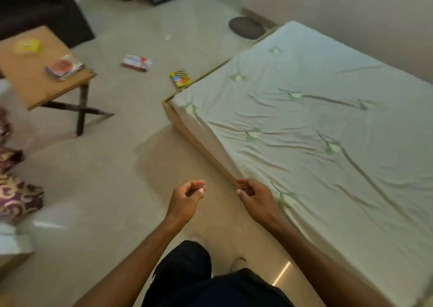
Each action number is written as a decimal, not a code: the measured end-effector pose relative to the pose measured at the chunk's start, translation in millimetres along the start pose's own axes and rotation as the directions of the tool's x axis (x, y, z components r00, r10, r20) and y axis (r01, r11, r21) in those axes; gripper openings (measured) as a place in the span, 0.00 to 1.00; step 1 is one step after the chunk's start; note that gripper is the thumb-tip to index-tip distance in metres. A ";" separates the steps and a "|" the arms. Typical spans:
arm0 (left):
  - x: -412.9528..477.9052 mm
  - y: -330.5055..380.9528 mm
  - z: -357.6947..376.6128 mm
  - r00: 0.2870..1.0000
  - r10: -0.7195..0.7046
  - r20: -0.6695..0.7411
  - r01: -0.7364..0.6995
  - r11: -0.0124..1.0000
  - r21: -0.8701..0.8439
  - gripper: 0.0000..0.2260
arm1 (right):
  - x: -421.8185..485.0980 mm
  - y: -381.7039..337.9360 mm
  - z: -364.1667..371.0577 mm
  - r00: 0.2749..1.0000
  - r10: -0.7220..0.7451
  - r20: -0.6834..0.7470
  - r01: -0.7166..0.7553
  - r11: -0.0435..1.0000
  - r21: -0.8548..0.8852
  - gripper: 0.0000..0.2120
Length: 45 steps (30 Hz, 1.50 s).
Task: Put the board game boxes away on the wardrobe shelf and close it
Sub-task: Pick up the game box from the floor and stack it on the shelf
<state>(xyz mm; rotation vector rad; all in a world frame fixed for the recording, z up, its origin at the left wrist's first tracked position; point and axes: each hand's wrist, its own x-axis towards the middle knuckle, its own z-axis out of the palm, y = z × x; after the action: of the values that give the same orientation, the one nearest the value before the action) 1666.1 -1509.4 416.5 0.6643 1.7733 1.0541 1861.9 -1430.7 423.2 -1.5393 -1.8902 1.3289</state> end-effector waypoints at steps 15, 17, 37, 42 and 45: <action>286.0 89.1 -249.7 0.945 -0.031 -0.326 -0.023 0.987 -0.160 0.07 | 336.9 -224.6 171.9 0.953 -0.172 0.248 0.190 0.980 -0.051 0.12; 327.0 103.9 -279.0 0.939 -0.034 -0.342 -0.026 0.985 -0.170 0.08 | 379.8 -252.9 195.3 0.948 -0.177 0.264 0.194 0.980 -0.042 0.12; 787.9 277.8 -520.7 0.912 -0.070 -0.405 -0.007 0.983 -0.185 0.08 | 881.5 -491.2 364.1 0.922 -0.195 0.333 0.212 0.977 -0.015 0.10; 916.4 301.8 -578.0 0.903 -0.111 -0.414 0.009 0.971 -0.240 0.08 | 1017.1 -538.3 414.0 0.918 -0.194 0.346 0.235 0.969 -0.080 0.10; 995.7 321.1 -614.9 0.905 -0.127 -0.405 0.017 0.964 -0.264 0.09 | 1095.8 -569.0 443.8 0.921 -0.157 0.357 0.209 0.972 -0.110 0.10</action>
<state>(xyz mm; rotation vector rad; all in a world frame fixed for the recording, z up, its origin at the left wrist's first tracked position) 690.1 -789.5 373.5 0.2151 1.9565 1.4238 836.0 -613.9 380.7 -1.2101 -2.3295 1.4788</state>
